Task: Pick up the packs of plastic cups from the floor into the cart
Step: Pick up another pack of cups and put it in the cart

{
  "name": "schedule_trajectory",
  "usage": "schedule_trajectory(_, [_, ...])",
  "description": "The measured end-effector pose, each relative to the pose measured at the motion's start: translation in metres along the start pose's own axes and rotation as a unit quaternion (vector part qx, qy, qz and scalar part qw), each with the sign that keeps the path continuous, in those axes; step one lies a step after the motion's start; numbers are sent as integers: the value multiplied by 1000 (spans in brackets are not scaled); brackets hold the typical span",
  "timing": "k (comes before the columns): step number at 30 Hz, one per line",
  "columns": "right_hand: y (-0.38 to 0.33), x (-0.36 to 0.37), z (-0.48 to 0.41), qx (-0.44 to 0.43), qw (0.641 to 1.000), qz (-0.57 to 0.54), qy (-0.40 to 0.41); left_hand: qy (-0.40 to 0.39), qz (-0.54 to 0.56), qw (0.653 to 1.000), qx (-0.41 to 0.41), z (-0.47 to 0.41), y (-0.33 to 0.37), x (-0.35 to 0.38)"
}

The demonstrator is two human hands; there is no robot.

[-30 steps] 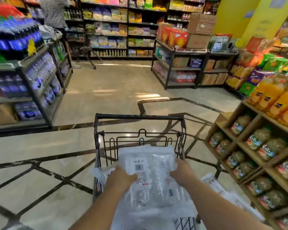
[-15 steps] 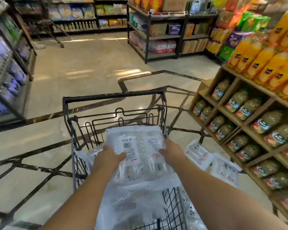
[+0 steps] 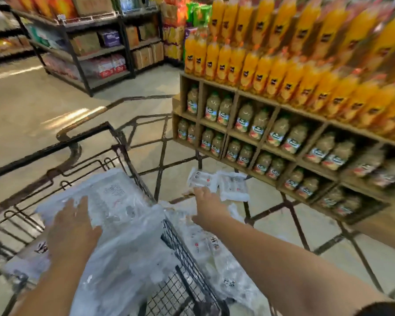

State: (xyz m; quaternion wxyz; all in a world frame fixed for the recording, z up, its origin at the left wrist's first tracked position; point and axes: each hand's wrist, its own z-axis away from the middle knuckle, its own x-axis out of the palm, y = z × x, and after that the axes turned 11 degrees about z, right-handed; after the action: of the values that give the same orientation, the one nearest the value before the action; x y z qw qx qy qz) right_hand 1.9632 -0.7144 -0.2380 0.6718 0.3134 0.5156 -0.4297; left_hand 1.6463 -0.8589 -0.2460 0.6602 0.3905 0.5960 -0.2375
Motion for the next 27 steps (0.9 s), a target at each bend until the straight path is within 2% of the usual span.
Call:
schedule_trajectory(5, [108, 0, 40, 101, 995, 11, -9, -31, 53, 993, 98, 23, 99, 15])
schedule_trajectory(9, [192, 6, 75, 182, 983, -6, 1, -59, 47, 982, 176, 35, 189, 35])
schedule_trajectory(15, [304, 22, 108, 231, 973, -22, -15, -104, 8, 964, 244, 75, 316, 66])
schedule_trajectory(23, [454, 58, 116, 232, 970, -63, -27, -138, 4, 966, 218, 116, 454, 131])
schedule_trajectory(27, [512, 75, 103, 189, 979, -45, -56, -184, -4, 973, 139, 151, 494, 167])
